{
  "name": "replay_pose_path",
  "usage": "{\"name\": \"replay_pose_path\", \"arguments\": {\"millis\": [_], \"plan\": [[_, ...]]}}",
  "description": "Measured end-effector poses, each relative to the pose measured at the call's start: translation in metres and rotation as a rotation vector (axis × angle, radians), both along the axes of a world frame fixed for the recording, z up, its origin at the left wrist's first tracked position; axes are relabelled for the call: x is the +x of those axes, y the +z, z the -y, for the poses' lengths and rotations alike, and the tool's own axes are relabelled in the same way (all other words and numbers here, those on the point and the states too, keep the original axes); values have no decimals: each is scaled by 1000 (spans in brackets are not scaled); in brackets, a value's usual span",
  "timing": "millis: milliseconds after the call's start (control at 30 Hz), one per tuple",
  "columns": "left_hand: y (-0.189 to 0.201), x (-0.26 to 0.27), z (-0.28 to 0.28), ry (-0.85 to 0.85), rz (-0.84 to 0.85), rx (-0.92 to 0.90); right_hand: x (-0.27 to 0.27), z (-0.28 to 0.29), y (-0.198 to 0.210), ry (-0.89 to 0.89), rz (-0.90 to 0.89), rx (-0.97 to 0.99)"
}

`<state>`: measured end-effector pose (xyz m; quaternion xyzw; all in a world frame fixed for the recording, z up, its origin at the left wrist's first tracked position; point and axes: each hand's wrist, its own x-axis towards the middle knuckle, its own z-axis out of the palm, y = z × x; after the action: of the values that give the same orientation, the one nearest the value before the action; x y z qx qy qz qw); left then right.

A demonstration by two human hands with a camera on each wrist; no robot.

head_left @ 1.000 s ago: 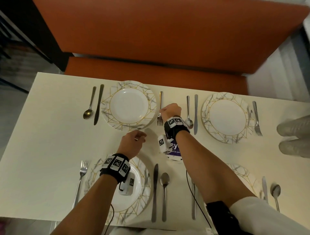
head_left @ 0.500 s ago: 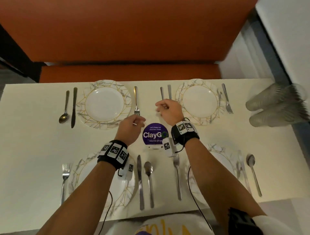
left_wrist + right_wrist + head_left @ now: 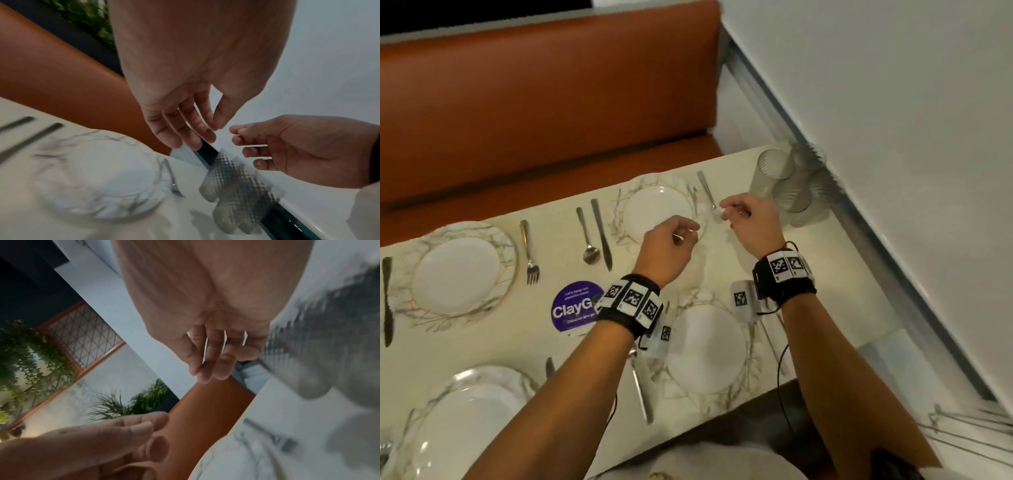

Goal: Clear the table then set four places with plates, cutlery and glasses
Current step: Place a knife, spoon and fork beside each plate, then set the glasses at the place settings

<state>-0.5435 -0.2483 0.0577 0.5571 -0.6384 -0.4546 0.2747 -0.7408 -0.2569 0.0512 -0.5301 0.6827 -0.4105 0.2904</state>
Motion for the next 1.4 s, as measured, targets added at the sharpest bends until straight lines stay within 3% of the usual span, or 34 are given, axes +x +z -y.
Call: {"name": "replay_pose_path", "arguments": {"millis": [200,300,367,533,667,833,1100,1267,1400], "plan": [[19,-119,40,-161,123,-188,-121,17,23,-74,-279,22],[19,-165,60,-292,298,-300,-163,25,32,-8,-582,245],[18,-189,69,-398,438,-364,-180,29,37,53,-688,354],[9,-224,80,-608,765,-487,-199,37,35,168,-811,488],[-4,-233,80,-674,894,-496,-200,41,24,180,-762,504],[-7,-233,78,-656,873,-510,-202,39,18,163,-691,476],[10,-200,58,-523,696,-433,-187,31,43,175,-700,634],[23,-140,33,-322,562,-305,-130,33,70,302,-809,706],[30,-64,17,-133,480,-226,-50,31,82,327,-911,565]]}}
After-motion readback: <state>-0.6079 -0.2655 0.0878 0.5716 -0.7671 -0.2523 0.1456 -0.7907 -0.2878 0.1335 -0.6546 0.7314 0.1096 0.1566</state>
